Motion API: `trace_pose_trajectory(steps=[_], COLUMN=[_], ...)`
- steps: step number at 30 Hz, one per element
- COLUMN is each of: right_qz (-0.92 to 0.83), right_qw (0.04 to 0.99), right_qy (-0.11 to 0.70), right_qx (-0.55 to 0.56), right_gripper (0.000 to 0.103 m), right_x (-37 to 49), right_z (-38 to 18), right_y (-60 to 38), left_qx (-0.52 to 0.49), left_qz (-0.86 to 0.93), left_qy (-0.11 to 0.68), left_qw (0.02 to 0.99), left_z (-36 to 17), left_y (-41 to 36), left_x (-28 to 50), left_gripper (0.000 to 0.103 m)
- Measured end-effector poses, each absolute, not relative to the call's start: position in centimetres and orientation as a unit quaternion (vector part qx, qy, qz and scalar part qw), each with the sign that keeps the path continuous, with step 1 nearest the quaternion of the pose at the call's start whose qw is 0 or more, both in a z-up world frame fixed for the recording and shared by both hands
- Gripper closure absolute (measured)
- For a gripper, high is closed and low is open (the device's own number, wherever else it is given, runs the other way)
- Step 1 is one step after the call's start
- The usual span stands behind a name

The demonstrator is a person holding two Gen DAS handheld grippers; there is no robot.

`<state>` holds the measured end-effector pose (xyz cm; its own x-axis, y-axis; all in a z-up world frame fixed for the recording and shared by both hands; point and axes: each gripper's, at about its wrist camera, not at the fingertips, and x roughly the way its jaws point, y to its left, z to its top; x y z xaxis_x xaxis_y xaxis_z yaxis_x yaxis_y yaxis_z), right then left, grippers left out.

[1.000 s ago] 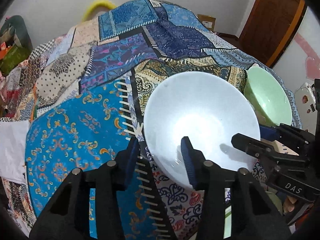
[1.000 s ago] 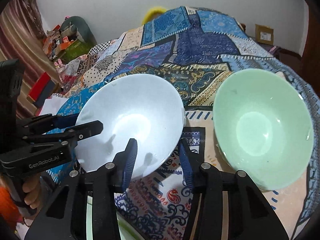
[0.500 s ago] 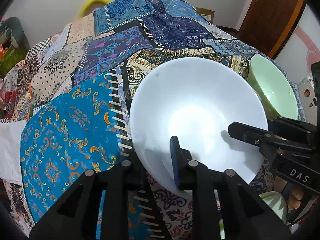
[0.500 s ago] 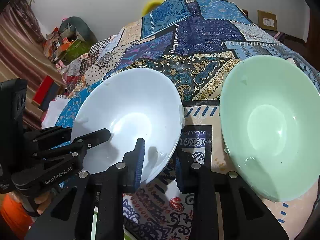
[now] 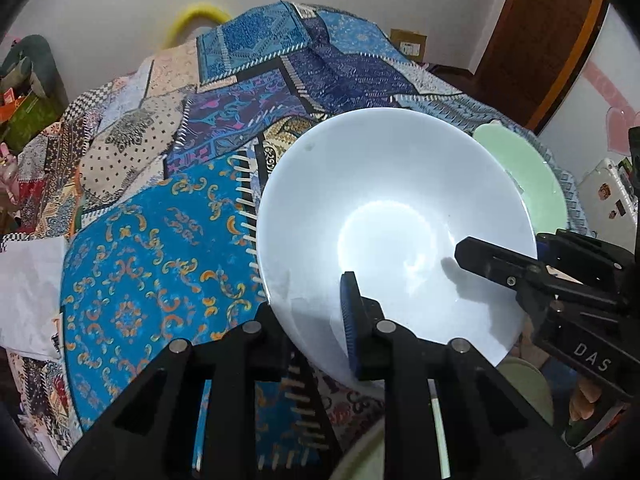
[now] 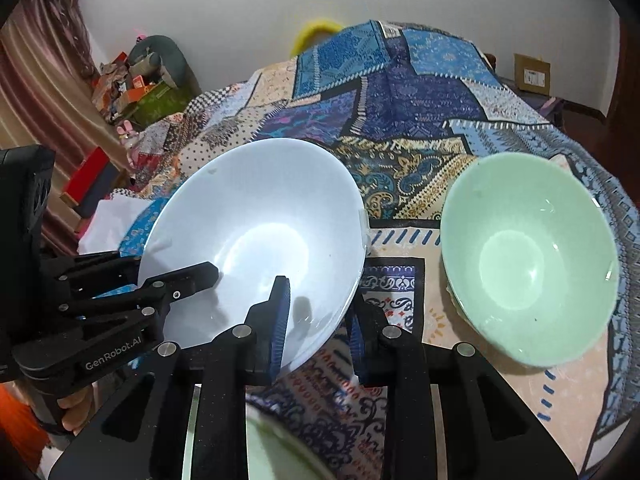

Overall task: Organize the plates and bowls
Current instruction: 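Lift the white black-dotted bowl with both grippers over the pale pink bowl, then lower the white black-dotted bowl into the pale pink bowl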

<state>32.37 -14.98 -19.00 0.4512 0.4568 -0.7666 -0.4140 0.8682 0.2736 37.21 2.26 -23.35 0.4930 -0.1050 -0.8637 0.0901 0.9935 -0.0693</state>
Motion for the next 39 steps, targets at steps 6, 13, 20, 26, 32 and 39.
trace_pose_trajectory(steps=[6,13,20,26,32,39], right_qz=[0.262,0.278,0.294,0.313,0.331,0.353], right_qw=[0.861,0.867,0.868,0.868,0.867,0.859], right_qy=[0.436,0.413,0.400,0.385,0.372,0.370], right_qx=[0.013,0.006,-0.009,-0.006,-0.012,-0.018], right_gripper=[0.078,0.078,0.079,0.078,0.078,0.078], right_x=[30.4,28.1,25.5,23.3,21.2,19.3], right_z=[-16.7,-14.2,-12.9,-11.9,-11.6,-12.2], right_y=[-14.6,-13.9,-12.8,-12.1,-10.9,-9.0], left_qx=[-0.009,-0.015,-0.015,-0.044,-0.064,-0.073], left_qz=[-0.051,-0.037,-0.017,-0.006,0.010,0.034], left_qy=[0.479,0.461,0.444,0.433,0.425,0.423], left_qw=[0.877,0.887,0.896,0.900,0.903,0.903], left_z=[-20.4,-17.2,-15.2,-13.9,-13.1,-13.1], left_y=[2.4,2.9,3.6,5.0,6.6,8.7], left_x=[34.1,30.4,26.3,23.0,19.7,16.7], left_gripper=[0.082,0.082,0.082,0.082,0.082,0.082])
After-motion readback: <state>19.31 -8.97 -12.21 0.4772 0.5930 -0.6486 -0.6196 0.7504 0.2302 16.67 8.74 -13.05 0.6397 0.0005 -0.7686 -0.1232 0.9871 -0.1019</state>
